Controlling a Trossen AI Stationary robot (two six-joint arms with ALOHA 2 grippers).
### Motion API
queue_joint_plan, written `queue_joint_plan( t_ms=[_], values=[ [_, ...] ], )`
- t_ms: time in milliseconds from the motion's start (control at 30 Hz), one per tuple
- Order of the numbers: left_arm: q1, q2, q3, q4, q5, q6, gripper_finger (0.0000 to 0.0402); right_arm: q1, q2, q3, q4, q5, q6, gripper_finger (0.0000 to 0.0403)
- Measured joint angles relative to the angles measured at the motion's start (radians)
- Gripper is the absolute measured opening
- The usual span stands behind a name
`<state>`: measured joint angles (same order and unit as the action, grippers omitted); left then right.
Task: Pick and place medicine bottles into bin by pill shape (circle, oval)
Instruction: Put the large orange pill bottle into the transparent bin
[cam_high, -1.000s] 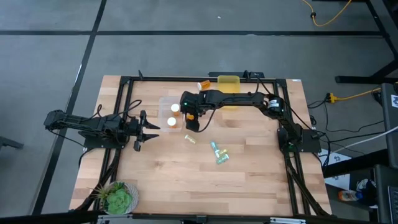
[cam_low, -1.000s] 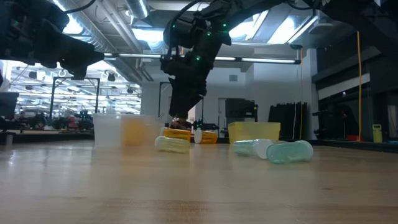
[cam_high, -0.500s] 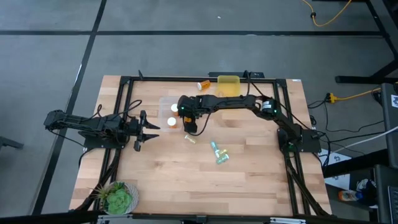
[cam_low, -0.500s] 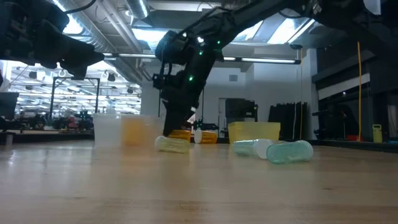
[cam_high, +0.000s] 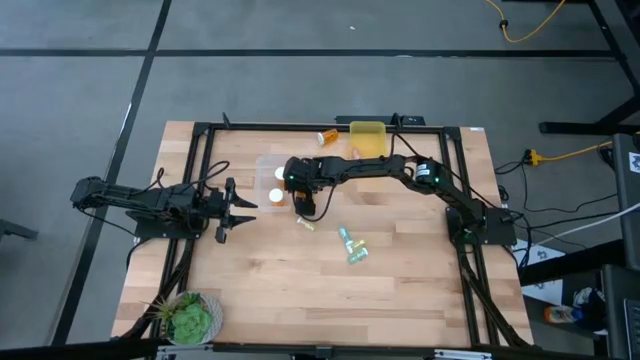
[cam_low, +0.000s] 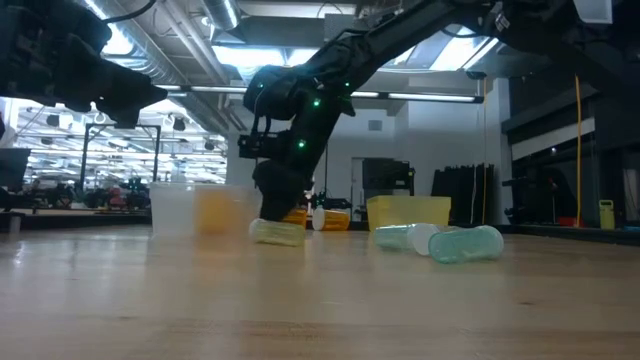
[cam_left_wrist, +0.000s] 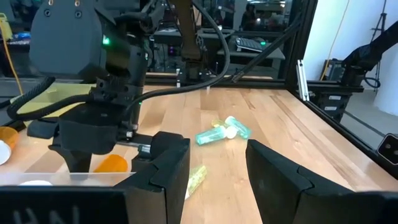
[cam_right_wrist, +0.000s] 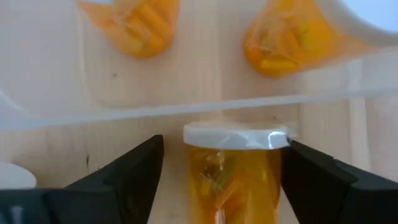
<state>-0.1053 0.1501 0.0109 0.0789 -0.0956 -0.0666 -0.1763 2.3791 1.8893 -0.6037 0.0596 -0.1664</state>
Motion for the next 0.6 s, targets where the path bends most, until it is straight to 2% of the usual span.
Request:
queue_joint_plan(
  t_ms=[367,500,600],
  values=[
    [0.000,0.000,0.000,-0.003,0.000,-0.001,0.0149,0.000,-0.003,0.000,0.000,0.002,0.035,0.0202],
    [0.000,0.000,0.000,-0.004,0.000,-0.001,0.0149,0.000,-0.016,0.000,-0.036,0.006,0.073,0.0186],
    [0.000,0.000,0.000,-0.005,0.000,-0.001,0.0149,0.006,-0.038,0.000,-0.080,0.074,0.109,0.0186]
  ],
)
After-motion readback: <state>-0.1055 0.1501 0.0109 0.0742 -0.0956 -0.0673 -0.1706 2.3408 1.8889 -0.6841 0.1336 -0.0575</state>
